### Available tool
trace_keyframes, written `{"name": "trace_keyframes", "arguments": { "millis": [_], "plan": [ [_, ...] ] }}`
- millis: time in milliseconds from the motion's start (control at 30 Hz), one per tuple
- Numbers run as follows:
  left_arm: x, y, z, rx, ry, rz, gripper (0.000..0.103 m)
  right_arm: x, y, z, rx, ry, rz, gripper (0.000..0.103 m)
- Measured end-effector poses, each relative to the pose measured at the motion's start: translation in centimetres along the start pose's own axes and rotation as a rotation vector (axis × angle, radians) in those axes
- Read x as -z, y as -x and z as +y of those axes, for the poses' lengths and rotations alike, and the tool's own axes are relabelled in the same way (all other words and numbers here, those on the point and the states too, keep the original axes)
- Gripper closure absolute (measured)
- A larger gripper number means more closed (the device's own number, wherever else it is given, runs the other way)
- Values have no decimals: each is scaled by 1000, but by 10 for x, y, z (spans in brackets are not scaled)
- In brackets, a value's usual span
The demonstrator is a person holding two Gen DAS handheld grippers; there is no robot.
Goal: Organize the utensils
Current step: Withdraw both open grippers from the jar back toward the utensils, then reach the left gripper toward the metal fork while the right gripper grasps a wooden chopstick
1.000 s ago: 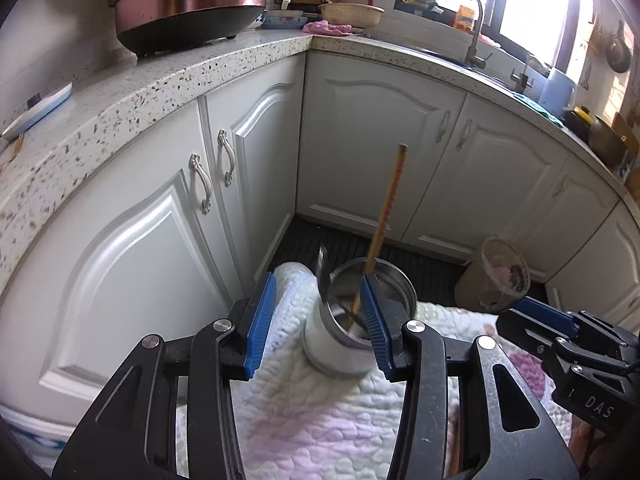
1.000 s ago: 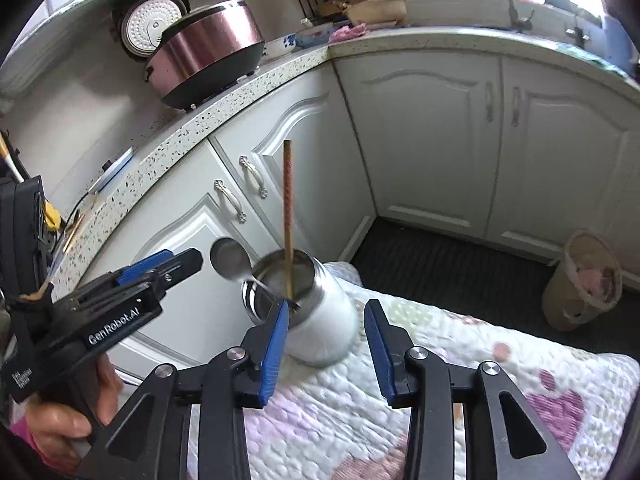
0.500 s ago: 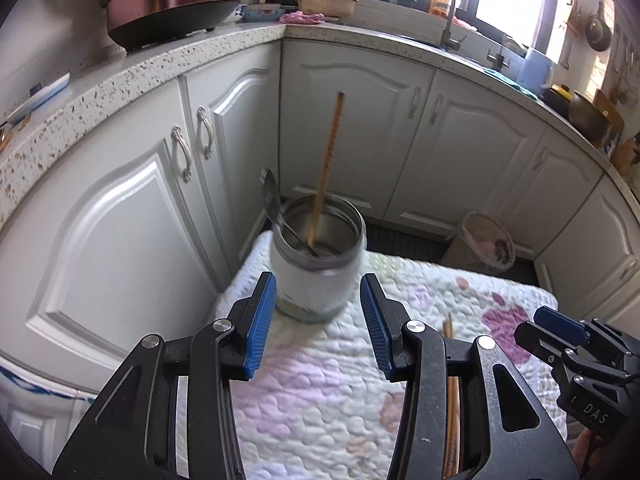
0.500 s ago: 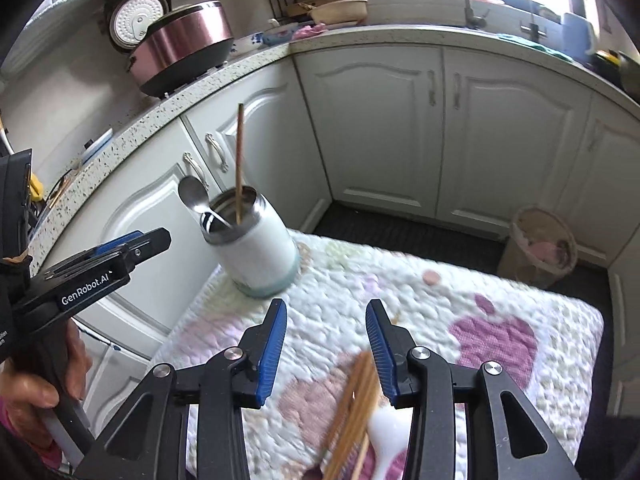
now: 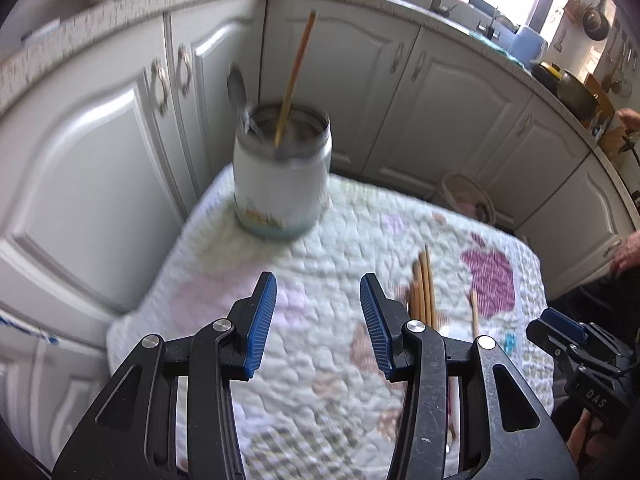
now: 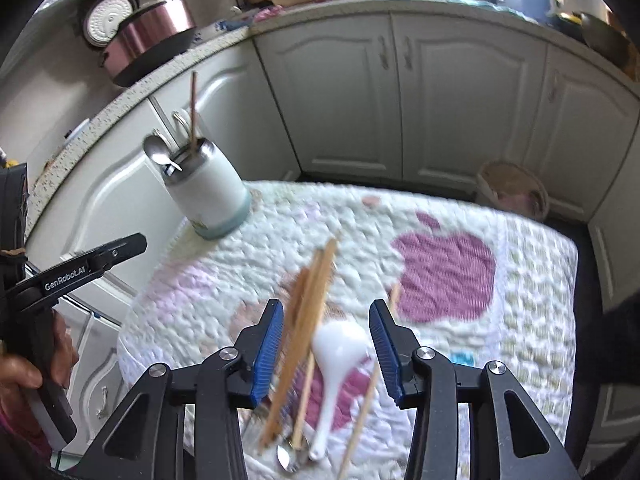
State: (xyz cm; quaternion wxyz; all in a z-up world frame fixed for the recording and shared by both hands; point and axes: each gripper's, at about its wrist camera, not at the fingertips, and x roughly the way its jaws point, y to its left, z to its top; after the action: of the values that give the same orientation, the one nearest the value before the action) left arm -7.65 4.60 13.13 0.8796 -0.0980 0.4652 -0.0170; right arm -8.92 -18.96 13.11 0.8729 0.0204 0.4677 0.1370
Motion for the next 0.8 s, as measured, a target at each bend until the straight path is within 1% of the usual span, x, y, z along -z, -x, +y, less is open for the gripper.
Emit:
{"name": "trace_keyframes", "arguments": {
  "millis": [167,333,467,633,800],
  "plan": [
    [31,-18,-3,19,5,82,60,26,-17,-6,38,-5,59,60],
    [52,-31,-1,37,26,141,60,45,-32,-7,27,-35,116,60],
    [59,-37,2,39,46,168,60,49,-37,0,25,-19,141,60],
    [67,-42,9,38,68,186,60,49,-35,7,29,4,129,60],
    [70,-46,12,36,79,199,60,49,-38,7,23,-1,138,60]
  ]
}}
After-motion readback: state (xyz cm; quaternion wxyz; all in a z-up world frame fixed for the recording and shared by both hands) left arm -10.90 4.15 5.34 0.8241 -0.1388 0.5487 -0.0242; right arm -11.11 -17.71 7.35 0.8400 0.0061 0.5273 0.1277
